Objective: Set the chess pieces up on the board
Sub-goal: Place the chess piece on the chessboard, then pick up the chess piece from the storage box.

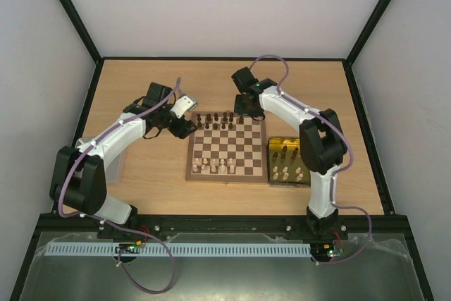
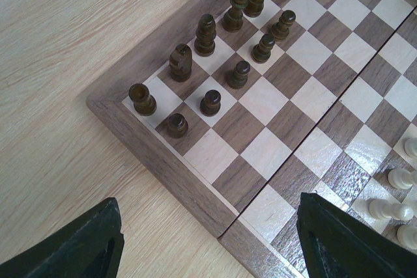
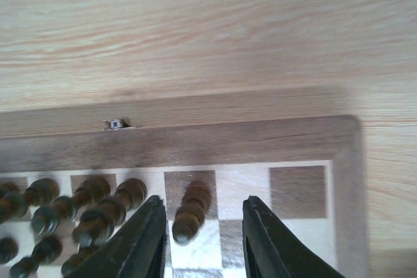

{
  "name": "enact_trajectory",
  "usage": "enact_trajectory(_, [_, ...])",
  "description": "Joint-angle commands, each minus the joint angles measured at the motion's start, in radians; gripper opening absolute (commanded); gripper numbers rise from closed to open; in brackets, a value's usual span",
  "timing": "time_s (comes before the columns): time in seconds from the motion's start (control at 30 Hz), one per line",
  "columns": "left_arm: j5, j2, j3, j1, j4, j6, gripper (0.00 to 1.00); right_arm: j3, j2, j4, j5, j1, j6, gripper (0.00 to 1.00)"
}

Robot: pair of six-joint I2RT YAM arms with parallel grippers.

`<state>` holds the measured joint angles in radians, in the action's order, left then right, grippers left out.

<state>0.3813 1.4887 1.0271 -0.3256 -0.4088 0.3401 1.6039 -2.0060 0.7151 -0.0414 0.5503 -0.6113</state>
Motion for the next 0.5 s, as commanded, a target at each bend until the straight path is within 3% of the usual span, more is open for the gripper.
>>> enact_trajectory(0.0, [0.001,-0.009,-0.001,0.005,0.002,0.005,0.73,-0.068,0.174,0.028,0.112,0.003,-0.004,0.32])
enact_trajectory(0.1, [0.002,-0.023,0.006,0.005,-0.006,0.01,0.73,-0.165,0.279,0.026,0.142,0.001,-0.01,0.4])
enact_trajectory(0.47, [0.014,-0.025,0.015,-0.016,-0.024,0.017,0.73,-0.588,0.641,-0.002,0.107,-0.072,-0.067,0.41])
